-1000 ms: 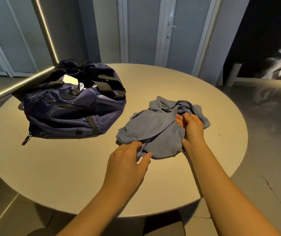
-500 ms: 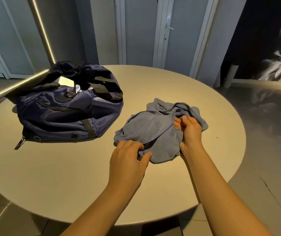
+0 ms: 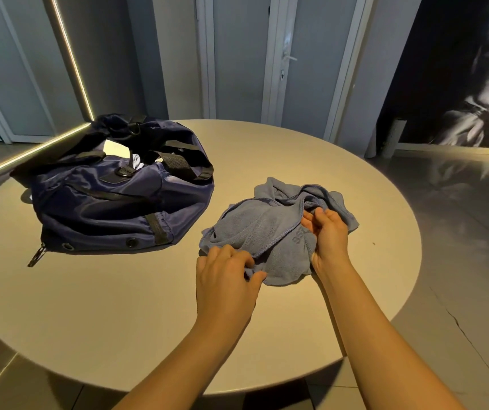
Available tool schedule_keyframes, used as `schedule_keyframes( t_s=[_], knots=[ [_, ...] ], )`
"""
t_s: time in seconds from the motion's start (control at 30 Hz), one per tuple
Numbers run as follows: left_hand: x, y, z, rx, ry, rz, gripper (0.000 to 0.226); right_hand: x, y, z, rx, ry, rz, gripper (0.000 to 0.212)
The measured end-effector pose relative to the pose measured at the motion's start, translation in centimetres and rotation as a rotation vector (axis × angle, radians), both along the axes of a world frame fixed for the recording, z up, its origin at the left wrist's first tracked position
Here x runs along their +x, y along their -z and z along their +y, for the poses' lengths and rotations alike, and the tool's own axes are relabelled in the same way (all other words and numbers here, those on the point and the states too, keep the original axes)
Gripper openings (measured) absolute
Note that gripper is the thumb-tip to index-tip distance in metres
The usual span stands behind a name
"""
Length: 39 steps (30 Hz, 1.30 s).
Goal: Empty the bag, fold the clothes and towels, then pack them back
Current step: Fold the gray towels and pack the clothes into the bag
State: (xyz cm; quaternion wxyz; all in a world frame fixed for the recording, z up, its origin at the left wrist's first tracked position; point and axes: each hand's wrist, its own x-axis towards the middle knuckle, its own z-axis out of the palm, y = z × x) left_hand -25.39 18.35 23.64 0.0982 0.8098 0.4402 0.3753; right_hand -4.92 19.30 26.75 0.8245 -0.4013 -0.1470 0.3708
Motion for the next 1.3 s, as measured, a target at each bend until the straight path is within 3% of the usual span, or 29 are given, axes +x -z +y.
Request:
schedule_keyframes(
  t_s=[0.3, 0.43, 0.7, 0.87, 1.17, 1.23, 1.3],
  knots=[
    [-1.1, -0.6, -1.0, -0.115, 0.131, -0.311, 0.028, 0.1, 0.1, -0.5, -0.018, 0.013, 0.03, 0.025],
    [-1.7, -0.9, -1.4, -0.075, 0.16, -0.389, 0.029, 0.2, -1.0, -0.2, -0.069, -0.022, 0.075, 0.019],
    [-4.9, -4.9, -1.5, -0.003, 0.266, -0.51, 0.024, 0.5, -11.0, -3.5, -0.086, 0.094, -0.212, 0.014],
    [-10.2, -13.0, 0.5, 0.015, 0.265, -0.438, 0.026, -1.1, -17.7, -5.1, -0.111, 0.137, -0.553, 0.016],
    [-18.8, -28.9, 2.8, 0.084, 0.156, -0.273, 0.016, -4.2, -27.2, -7.5, -0.137, 0.245, -0.851, 0.009],
    [-19.9, -31.1, 2.6, 0.154, 0.101, -0.235, 0.015, -5.8, -28.7, -8.7, -0.134, 0.169, -0.867, 0.008],
    [-20.8, -32.3, 2.7, 0.16, 0.072, -0.226, 0.016, -7.7, -30.0, -10.8, -0.063, -0.068, -0.894, 0.009]
  ],
)
